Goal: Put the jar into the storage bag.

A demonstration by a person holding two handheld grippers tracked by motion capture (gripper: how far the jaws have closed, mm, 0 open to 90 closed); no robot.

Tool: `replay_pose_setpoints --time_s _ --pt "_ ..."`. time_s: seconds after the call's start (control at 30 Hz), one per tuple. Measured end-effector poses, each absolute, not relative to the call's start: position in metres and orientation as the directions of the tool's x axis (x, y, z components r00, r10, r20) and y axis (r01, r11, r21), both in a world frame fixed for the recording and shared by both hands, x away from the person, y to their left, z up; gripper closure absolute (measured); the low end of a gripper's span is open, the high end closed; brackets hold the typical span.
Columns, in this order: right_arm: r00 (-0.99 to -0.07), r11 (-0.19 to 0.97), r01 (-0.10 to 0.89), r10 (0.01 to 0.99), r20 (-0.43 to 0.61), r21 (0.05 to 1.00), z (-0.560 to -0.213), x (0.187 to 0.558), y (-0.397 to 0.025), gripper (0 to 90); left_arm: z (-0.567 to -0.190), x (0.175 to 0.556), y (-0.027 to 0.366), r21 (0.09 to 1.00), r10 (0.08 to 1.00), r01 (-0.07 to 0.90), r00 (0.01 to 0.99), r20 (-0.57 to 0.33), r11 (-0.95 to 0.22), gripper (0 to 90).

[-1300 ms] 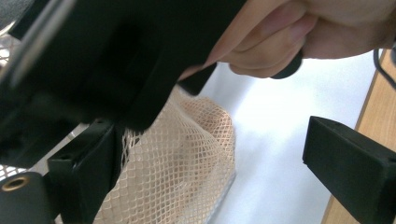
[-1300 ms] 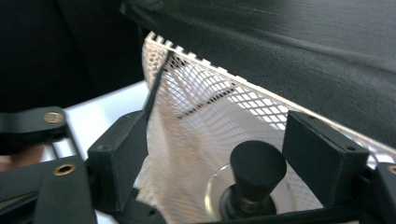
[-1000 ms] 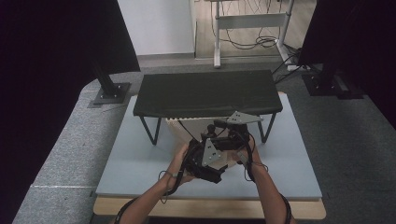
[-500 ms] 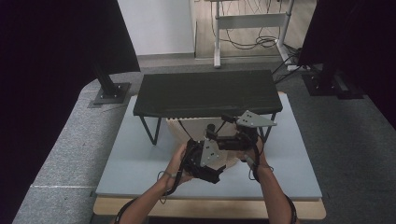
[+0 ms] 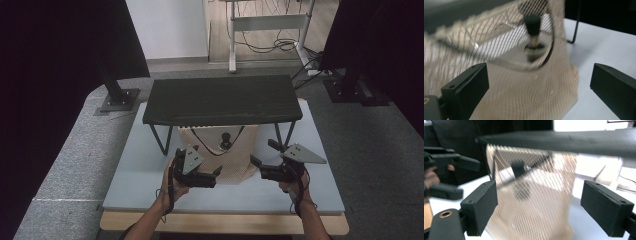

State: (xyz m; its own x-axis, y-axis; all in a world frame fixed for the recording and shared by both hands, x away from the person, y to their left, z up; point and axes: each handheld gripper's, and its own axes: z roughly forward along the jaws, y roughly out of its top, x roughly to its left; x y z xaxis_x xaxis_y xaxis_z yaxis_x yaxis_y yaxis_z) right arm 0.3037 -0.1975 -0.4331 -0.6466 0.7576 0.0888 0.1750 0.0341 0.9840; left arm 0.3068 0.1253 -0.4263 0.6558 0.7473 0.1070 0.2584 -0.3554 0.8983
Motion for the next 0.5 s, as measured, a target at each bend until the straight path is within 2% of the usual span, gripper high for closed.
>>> replay_pose_setpoints --time_s 0.07,0.3,0.5 --pt "-0.63 0.047 0.187 0.773 0.083 0.981 -0.445 0.3 -0.203 13.2 -0.441 0.307 0.135 0.898 0.768 0.297 0.636 0.069 -0.326 1.9" --pt "-0.538 0.087 0.243 0.841 0.059 0.966 -0.484 0.296 -0.22 13.5 -0.485 0.311 0.157 0.857 0.81 0.395 0.586 0.042 -0.33 1.8" --pt "-0.492 0.102 0.299 0.868 0.061 0.949 -0.504 0.301 -0.226 13.9 -0.504 0.315 0.17 0.832 0.815 0.455 0.58 -0.008 -0.316 2.5"
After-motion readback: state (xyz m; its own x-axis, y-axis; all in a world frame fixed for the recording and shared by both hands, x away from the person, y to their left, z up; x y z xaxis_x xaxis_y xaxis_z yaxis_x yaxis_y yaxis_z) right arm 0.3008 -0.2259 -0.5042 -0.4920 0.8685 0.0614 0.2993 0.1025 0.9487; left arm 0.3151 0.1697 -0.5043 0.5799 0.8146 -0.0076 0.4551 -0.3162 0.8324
